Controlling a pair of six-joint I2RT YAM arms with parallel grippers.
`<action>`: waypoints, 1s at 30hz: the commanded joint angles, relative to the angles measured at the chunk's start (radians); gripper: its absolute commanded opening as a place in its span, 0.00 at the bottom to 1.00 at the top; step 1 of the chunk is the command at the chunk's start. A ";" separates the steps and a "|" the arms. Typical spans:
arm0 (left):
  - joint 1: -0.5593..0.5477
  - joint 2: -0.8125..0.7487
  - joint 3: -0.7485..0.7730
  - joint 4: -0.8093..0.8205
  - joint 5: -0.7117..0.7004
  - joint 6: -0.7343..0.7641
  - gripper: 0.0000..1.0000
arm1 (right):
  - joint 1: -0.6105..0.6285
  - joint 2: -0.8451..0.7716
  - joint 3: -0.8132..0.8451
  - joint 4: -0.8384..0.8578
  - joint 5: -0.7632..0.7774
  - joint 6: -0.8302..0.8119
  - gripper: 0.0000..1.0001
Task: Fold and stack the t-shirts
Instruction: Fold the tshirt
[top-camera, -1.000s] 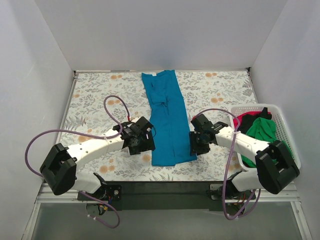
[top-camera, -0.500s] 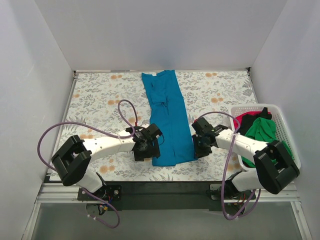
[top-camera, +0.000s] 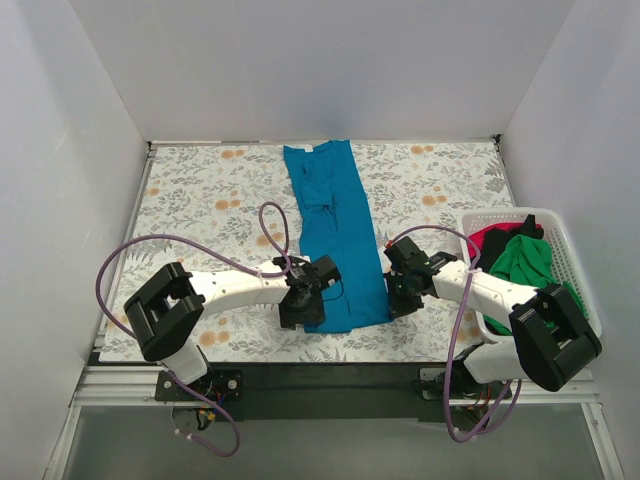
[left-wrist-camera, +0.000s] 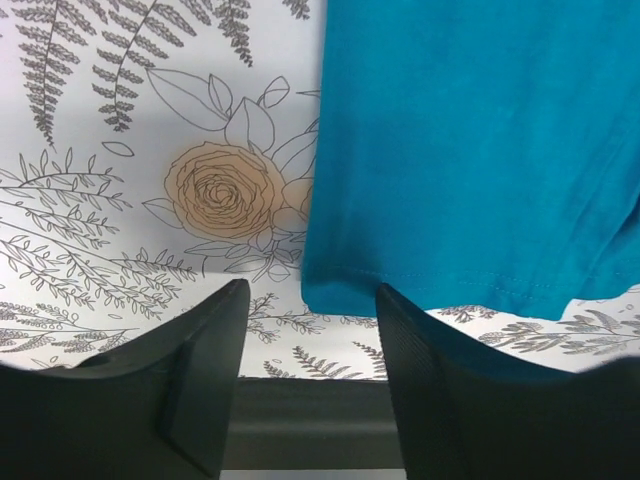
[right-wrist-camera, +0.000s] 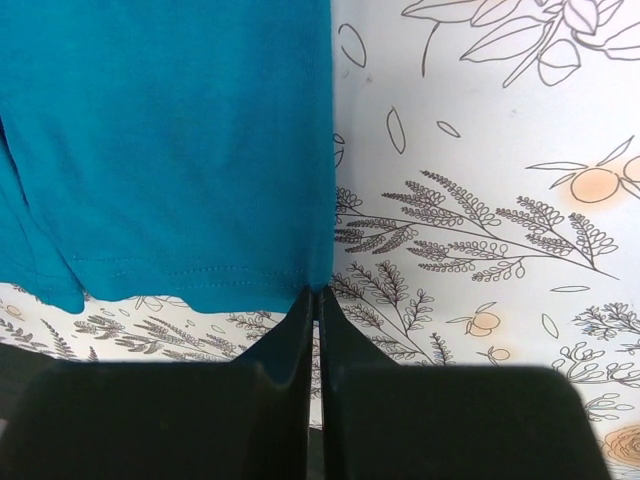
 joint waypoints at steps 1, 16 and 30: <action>-0.013 0.002 0.030 -0.041 -0.039 -0.035 0.51 | 0.012 0.018 -0.009 -0.030 -0.024 -0.024 0.01; -0.045 0.028 -0.039 -0.068 0.059 -0.049 0.00 | 0.018 -0.013 -0.015 -0.087 -0.130 -0.058 0.01; -0.075 -0.206 -0.047 -0.165 0.248 -0.095 0.00 | 0.047 -0.028 0.129 -0.357 -0.233 -0.139 0.01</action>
